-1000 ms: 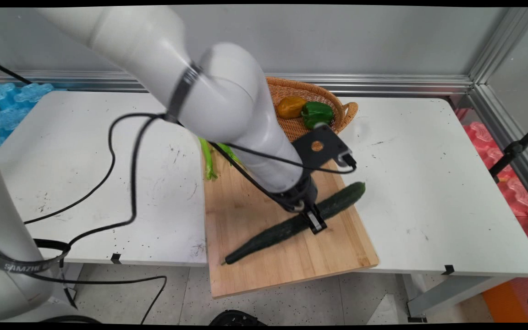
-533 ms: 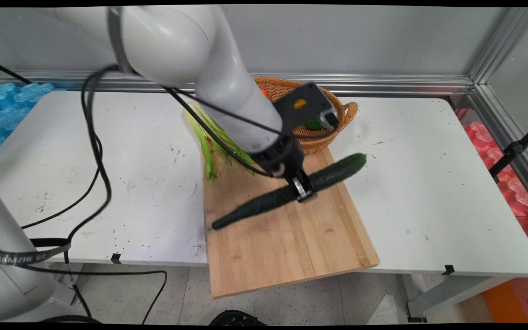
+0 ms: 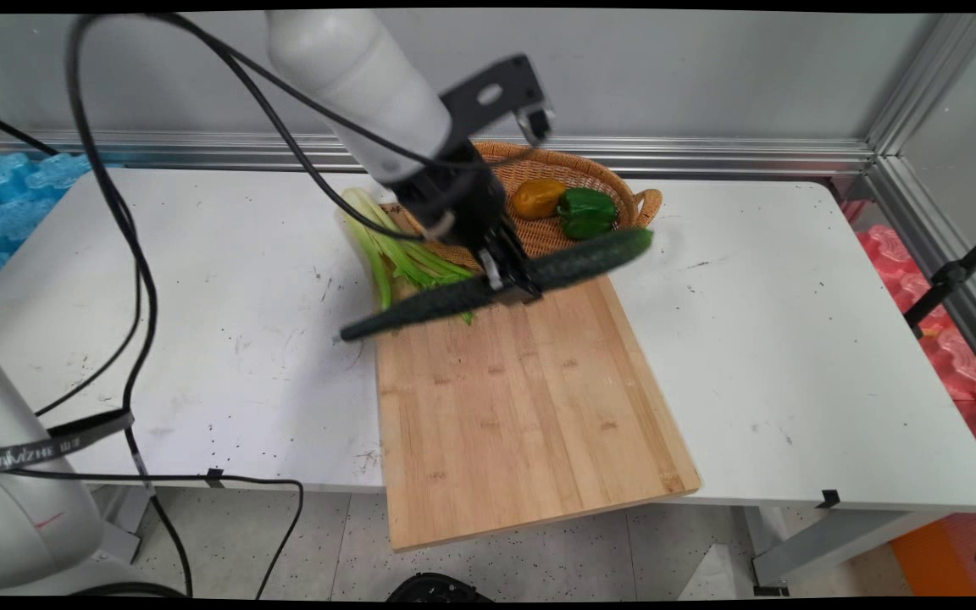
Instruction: Place the picked object in the vegetable basket
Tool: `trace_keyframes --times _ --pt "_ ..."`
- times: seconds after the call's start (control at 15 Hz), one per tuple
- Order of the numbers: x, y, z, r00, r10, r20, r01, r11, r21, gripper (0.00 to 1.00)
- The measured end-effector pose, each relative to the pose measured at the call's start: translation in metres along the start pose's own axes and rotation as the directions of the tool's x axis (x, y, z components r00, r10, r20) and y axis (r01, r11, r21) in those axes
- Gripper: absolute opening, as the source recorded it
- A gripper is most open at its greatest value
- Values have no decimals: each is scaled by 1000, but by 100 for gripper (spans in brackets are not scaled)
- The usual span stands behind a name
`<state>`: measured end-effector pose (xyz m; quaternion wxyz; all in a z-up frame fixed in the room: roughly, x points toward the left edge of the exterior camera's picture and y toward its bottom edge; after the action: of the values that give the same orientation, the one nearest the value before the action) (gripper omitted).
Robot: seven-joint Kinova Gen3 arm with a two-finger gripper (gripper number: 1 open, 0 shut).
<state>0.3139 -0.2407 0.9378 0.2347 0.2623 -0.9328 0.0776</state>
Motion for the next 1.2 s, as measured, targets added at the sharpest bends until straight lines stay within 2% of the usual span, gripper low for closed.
trace_keyframes --times 0.27,0.53,0.87,1.2 --pt "-9 -36 -33 995 96 18 -97 995 21 0" --pt "-6 -74 -53 978 206 27 -207 977 57 0" --pt "2 -115 -56 950 311 38 -313 946 88 0" --pt "7 -161 -41 917 395 51 -398 912 99 0"
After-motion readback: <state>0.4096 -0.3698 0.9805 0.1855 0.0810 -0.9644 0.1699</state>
